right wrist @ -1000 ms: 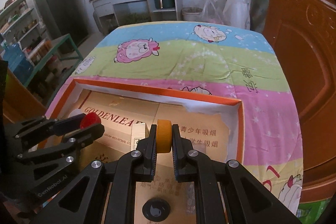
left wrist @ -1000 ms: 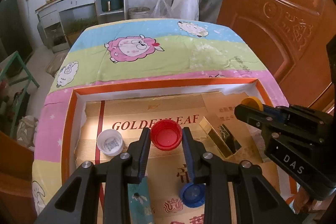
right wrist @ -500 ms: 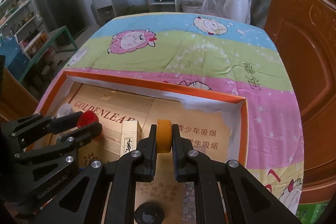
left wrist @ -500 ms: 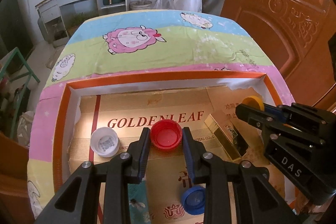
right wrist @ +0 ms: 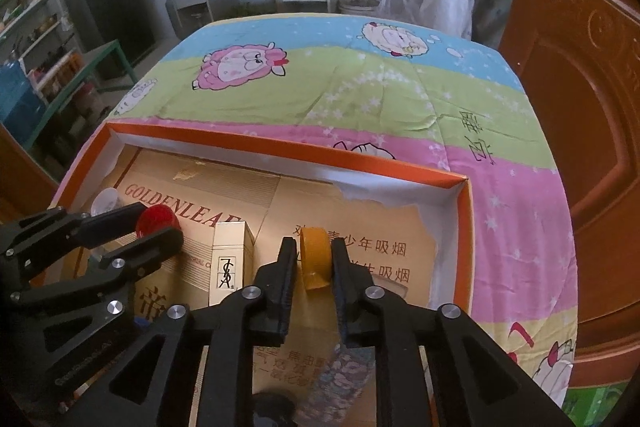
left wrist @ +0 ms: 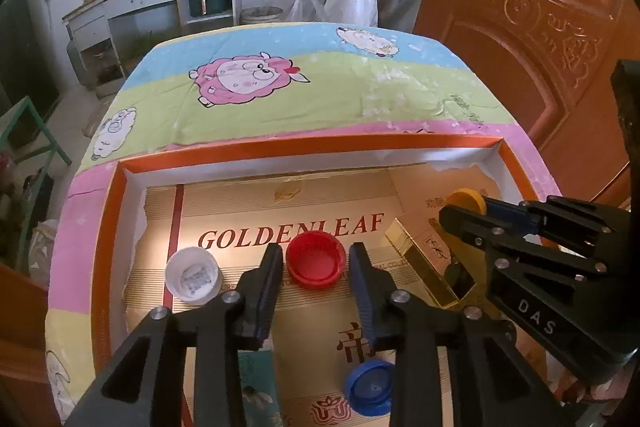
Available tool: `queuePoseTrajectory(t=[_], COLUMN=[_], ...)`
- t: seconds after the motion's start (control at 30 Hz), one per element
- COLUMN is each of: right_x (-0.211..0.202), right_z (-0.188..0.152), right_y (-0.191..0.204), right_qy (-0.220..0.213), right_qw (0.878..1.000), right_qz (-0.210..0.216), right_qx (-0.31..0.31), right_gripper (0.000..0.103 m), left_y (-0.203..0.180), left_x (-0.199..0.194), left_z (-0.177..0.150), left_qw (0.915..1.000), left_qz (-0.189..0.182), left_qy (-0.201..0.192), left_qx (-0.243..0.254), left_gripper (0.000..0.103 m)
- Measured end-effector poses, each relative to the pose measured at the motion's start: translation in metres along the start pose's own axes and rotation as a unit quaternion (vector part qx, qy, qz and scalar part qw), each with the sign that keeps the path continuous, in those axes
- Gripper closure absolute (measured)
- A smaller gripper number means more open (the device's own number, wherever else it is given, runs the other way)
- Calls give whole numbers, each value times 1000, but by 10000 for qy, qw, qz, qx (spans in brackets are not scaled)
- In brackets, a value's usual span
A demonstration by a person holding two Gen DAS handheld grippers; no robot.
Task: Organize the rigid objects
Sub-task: 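Release the orange cap in the tray with the right tool while the left tool releases the red cap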
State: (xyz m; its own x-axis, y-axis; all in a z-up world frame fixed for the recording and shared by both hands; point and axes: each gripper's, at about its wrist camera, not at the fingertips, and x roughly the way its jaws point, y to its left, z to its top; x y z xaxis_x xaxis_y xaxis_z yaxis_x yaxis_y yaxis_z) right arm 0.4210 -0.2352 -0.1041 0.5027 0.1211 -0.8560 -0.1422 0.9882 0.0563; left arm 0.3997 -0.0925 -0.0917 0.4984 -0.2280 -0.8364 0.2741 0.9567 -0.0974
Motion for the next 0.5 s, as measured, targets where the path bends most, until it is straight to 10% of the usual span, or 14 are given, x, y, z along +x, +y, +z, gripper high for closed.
queuePoseTrajectory(t=[0.5], right_x=[-11], right_z=[-3], right_y=[-6], right_qy=[-241], right_qw=[9996], right_qz=[37], right_qx=[116], right_gripper=[65], left_y=[-3], left_x=[-17], left_z=[-2], left_qw=[9993], left_qz=[-11], left_qy=[-365], left_qx=[35], left_gripper=[67])
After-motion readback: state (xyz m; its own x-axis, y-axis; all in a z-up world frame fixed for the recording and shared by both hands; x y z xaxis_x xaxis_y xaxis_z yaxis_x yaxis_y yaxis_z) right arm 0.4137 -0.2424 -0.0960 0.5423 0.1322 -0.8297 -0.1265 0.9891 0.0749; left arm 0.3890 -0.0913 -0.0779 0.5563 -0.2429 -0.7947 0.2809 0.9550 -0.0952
